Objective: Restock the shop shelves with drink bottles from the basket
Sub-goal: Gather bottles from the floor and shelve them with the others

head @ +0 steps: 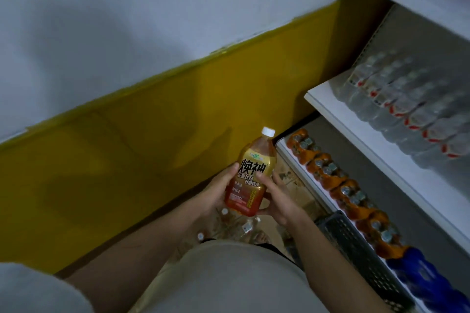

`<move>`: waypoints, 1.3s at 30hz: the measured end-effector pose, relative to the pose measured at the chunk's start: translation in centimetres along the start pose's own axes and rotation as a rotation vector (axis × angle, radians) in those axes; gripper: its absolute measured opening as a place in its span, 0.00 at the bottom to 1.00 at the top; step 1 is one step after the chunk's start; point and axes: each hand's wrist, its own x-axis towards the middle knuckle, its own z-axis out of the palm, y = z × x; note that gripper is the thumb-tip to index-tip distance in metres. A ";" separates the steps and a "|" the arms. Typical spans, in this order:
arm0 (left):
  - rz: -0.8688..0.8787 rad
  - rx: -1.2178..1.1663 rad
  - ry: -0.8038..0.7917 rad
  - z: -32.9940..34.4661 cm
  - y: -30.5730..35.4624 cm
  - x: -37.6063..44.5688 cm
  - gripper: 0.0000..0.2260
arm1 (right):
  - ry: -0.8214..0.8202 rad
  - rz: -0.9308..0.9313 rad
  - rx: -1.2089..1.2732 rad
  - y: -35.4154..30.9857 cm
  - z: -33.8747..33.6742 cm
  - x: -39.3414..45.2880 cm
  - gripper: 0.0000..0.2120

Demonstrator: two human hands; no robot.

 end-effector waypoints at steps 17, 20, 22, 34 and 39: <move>-0.062 0.116 -0.281 1.1 -1.4 -8.0 0.15 | 0.428 -0.157 0.115 6.9 6.3 -10.4 0.36; -0.013 0.133 -0.328 2.6 0.2 -8.3 0.12 | 0.496 -0.251 0.150 5.9 5.4 -12.0 0.34; 0.009 0.150 -0.361 3.9 1.4 -8.2 0.15 | 0.525 -0.311 0.164 5.1 4.6 -13.0 0.33; 0.284 0.105 -0.446 19.0 12.9 -6.6 0.35 | 0.707 -0.563 0.151 -6.3 -6.6 -20.2 0.36; 0.368 0.167 -0.485 27.6 18.0 -6.5 0.37 | 0.739 -0.667 0.137 -11.5 -14.0 -23.9 0.35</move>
